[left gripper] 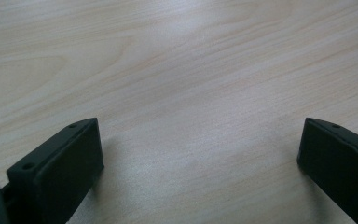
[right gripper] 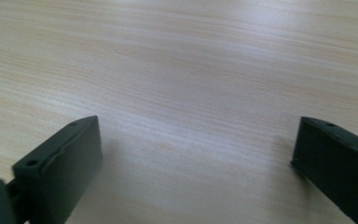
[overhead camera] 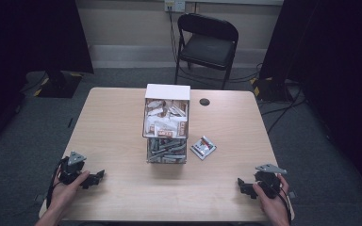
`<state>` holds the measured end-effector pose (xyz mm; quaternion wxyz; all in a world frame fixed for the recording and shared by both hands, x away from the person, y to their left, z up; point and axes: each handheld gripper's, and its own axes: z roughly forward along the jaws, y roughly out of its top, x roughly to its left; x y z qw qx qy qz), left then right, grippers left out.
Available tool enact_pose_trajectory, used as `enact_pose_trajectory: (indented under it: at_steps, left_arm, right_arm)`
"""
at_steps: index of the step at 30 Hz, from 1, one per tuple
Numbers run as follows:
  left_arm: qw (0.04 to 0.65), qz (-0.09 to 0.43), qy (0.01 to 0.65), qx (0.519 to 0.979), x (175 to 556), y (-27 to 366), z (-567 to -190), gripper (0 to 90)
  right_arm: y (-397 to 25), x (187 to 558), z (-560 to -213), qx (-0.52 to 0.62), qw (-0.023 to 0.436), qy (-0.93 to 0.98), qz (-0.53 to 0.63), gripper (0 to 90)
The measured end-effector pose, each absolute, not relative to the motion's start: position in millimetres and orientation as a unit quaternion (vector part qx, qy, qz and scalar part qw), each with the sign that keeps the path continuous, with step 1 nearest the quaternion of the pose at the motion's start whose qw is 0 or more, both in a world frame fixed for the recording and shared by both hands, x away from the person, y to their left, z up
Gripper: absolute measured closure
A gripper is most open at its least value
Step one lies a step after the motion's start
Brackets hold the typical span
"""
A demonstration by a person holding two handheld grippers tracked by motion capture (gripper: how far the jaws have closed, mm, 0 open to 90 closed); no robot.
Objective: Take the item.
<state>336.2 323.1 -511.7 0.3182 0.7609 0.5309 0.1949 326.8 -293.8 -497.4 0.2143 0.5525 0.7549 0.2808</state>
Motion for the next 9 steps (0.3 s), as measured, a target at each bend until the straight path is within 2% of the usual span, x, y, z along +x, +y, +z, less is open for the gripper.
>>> enact_pose_trajectory:
  at_steps: [9]
  left_arm:
    - [0.318, 0.195, 0.531, 0.761, 336.2, 323.0, -511.7, 0.0]
  right_arm:
    - [-291.9, 329.8, -500.0, 0.555, 0.224, 0.748, 0.288, 0.0]
